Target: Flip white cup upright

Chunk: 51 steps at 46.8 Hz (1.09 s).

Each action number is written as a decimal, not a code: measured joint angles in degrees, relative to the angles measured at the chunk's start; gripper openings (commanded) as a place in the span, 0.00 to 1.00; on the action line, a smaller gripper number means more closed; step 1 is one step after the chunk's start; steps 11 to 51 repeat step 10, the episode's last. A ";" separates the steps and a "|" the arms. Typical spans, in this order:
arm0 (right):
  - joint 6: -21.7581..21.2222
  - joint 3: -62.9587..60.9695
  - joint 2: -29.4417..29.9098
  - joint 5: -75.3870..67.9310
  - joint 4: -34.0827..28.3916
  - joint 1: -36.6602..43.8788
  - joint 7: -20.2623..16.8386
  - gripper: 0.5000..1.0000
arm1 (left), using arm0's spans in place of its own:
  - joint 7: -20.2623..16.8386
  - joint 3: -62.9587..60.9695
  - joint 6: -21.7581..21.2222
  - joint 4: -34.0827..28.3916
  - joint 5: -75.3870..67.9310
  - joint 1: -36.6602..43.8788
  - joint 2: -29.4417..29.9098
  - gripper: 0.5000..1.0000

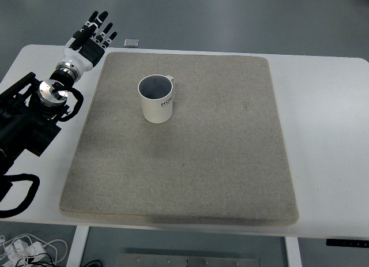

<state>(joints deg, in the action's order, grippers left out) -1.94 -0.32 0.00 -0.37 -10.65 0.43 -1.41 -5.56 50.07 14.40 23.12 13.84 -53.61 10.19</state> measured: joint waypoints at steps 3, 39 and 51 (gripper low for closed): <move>0.00 -0.11 0.00 0.00 -0.04 0.02 0.01 0.90 | 0.01 0.00 0.60 -0.01 0.49 -0.08 -0.10 0.99; -0.05 -0.19 0.00 -0.03 -0.07 0.00 -0.01 0.90 | -0.04 0.00 0.90 -0.09 0.58 -0.27 -0.29 0.98; -0.05 -0.19 0.00 -0.03 -0.07 0.00 -0.01 0.90 | -0.04 0.00 0.90 -0.09 0.58 -0.27 -0.29 0.98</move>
